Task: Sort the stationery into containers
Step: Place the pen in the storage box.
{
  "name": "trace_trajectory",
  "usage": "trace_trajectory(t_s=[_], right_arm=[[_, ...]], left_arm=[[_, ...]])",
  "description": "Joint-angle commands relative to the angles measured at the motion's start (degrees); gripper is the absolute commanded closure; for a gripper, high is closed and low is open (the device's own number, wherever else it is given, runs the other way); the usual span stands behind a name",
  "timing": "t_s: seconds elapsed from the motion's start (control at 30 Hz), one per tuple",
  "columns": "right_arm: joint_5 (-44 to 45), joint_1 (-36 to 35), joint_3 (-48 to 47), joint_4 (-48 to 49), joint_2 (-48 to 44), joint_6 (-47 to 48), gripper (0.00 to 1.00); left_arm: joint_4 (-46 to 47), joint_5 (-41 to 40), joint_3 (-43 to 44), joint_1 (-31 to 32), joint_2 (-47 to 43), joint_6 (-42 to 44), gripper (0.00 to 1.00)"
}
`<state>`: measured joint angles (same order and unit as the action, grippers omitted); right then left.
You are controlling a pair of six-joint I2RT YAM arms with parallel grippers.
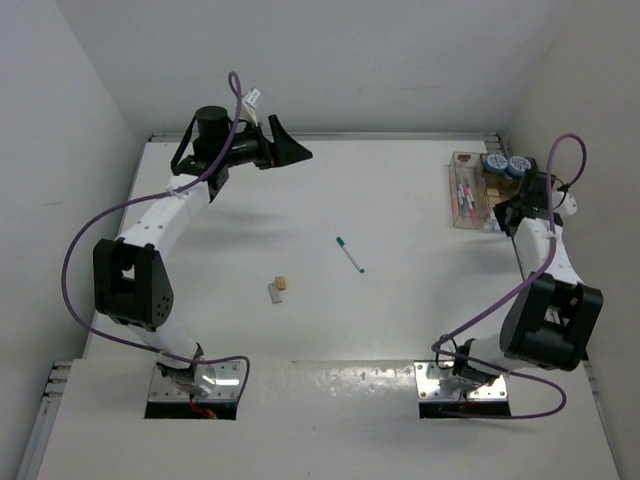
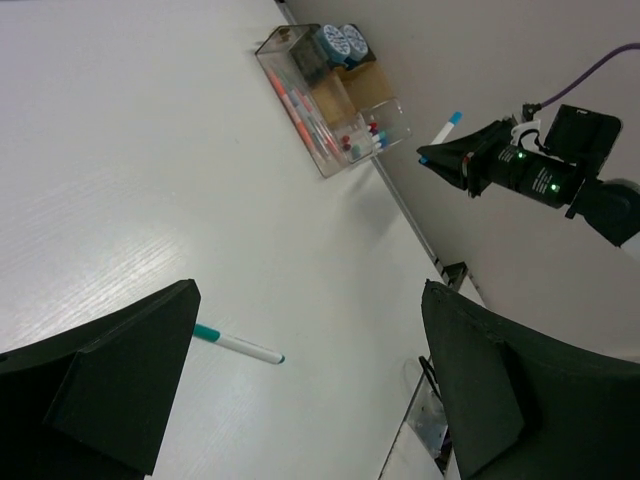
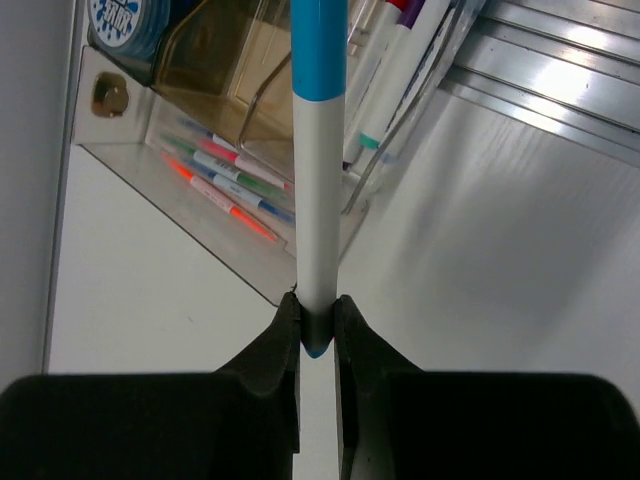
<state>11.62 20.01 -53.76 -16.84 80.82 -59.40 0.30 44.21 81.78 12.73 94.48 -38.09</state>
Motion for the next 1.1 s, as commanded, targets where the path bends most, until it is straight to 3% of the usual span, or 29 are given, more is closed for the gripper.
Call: trace_trajectory(t_s=[0.0, 0.33, 0.97, 1.07], right_arm=[[1.3, 0.91, -3.81, 0.23, 2.66, -3.62, 1.0], [-1.24, 2.31, -8.82, 0.49, 10.76, -11.88, 1.0], [-5.46, 4.51, -12.6, 3.22, 17.62, -13.99, 1.0], [-6.25, 5.47, -12.86, 3.65, 18.15, -13.38, 0.93]], left_arm=[[1.11, 3.25, -1.0, -1.74, -3.42, 1.96, 0.0], [1.2, 6.42, -0.74, -2.36, -0.43, 0.56, 0.0], [-0.21, 4.4, -2.94, -3.15, -1.4, 3.1, 0.0], [-0.21, 3.87, -3.03, -3.15, -1.31, 3.63, 0.0]])
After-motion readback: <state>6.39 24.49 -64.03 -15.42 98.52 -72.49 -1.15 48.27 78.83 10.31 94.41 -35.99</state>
